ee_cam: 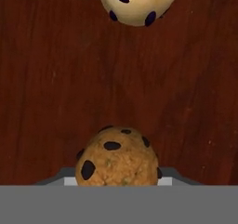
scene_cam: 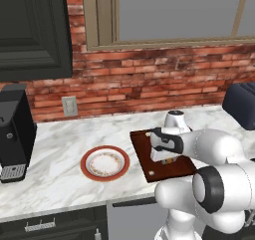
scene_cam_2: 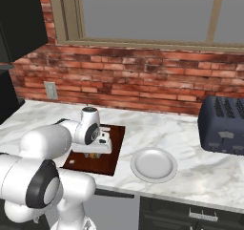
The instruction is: Move the dessert items from the plates to the tray.
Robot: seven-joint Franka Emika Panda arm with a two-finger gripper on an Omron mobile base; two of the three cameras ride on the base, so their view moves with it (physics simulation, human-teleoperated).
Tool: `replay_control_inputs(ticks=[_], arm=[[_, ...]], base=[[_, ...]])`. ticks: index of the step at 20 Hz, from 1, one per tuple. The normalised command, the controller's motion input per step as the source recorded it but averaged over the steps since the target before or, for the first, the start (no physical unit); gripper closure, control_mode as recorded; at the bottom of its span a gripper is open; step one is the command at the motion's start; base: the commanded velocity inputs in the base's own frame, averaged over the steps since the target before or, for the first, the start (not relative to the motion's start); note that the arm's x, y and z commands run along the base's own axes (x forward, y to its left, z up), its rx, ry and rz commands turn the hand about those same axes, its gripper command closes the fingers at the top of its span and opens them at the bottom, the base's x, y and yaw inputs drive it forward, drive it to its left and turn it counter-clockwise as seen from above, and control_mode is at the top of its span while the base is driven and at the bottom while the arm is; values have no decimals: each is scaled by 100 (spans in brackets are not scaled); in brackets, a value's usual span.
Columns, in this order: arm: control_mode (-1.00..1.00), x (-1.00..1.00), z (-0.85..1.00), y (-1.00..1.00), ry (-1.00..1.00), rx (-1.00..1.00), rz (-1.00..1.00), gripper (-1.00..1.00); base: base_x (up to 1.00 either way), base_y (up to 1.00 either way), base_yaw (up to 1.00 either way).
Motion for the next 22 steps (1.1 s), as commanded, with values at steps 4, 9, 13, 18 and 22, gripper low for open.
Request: replay_control_inputs(ticks=[4, 9, 13, 18, 22], arm=[[-100, -6, 0, 0, 0, 0, 0, -100], [-100, -14, 1, 0, -2, 0, 0, -100], [-100, -14, 44, -4, -7, 0, 0, -100], [-100, -11, 78, -8, -9, 2, 0, -100], [-100, -29, 64, -15, -7, 1, 2, -100]], base=[[0, 0, 0], [0, 0, 0], [0, 0, 0], [0, 0, 0], [0, 0, 0]])
